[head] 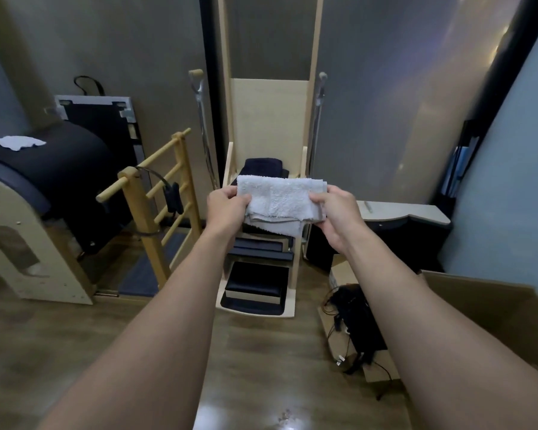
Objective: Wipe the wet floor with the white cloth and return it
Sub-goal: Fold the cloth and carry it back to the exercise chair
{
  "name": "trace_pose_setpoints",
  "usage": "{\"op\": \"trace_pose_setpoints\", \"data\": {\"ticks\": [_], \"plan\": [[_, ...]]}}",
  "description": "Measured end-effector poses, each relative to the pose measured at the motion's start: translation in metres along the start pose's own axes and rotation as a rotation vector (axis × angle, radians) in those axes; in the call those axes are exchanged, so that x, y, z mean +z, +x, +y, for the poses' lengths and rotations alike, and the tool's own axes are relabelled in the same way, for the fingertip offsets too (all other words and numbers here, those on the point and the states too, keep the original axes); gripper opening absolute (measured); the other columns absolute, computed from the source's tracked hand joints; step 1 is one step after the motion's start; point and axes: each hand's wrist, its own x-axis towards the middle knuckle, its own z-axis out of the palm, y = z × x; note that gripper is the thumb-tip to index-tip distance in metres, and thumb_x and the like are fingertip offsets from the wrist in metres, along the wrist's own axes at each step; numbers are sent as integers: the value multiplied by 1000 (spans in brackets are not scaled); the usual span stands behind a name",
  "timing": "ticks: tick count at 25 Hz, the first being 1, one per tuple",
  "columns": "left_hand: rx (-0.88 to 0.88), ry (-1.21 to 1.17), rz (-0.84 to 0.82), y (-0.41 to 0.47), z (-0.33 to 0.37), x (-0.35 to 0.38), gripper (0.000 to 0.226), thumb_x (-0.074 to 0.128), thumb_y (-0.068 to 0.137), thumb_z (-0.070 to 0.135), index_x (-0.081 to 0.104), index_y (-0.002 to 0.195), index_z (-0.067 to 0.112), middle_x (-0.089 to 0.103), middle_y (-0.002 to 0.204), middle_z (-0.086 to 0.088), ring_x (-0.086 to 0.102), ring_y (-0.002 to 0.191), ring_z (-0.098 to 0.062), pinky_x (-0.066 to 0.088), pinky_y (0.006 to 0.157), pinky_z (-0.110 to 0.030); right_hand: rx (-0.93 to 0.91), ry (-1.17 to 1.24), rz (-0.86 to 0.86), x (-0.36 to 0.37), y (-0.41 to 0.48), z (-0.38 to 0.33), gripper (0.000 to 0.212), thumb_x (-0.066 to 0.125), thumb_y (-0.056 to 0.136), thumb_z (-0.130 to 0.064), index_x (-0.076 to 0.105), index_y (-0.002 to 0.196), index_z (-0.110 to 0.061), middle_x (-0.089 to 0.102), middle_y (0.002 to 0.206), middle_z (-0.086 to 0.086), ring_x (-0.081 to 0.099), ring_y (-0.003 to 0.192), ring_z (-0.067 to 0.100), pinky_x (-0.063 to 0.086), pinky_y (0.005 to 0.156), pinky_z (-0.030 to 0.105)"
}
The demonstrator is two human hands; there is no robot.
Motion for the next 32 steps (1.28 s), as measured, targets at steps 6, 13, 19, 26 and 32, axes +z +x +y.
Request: {"op": "trace_pose_setpoints", "data": {"ticks": [6, 13, 19, 26, 32], "plan": [[-4, 22, 0, 165, -22, 43, 25, 55, 91, 3, 66, 82, 24, 71, 92, 0, 69, 92, -19, 59, 82, -37, -47, 18, -1, 32, 166, 19, 21, 55, 91, 0, 67, 102, -12, 73, 105, 9, 70, 98, 24, 57, 88, 39], [-44, 103, 55, 344, -55, 71, 16, 59, 91, 9, 68, 103, 15, 70, 103, -4, 68, 96, -19, 56, 89, -43, 22, 16, -62, 73, 354, 48, 23, 61, 90, -6, 68, 109, -15, 74, 102, 4, 72, 92, 19, 57, 68, 29], [-131, 158, -23, 501, -119, 93, 19, 61, 92, 14, 65, 109, 18, 69, 107, -8, 68, 93, -26, 58, 81, -45, 73, -45, 14, 108, 503, 97, 22, 62, 91, -8, 70, 108, -20, 74, 101, 1, 72, 90, 18, 56, 66, 29], [-340, 55, -134, 663, -181, 156, 18, 58, 94, 12, 61, 110, 18, 68, 104, -7, 70, 90, -23, 61, 76, -42, 175, -100, 202, 115, 664, 141, 35, 60, 92, -7, 61, 124, -20, 71, 96, -5, 71, 81, 11, 56, 57, 24], [-314, 59, 18, 802, -230, 228, 32, 59, 86, 8, 58, 115, 21, 65, 110, -6, 67, 94, -23, 57, 85, -41, 113, -335, 191, 118, 831, 188, 52, 57, 88, -15, 49, 138, -28, 61, 90, -6, 64, 94, 17, 54, 89, 34]]}}
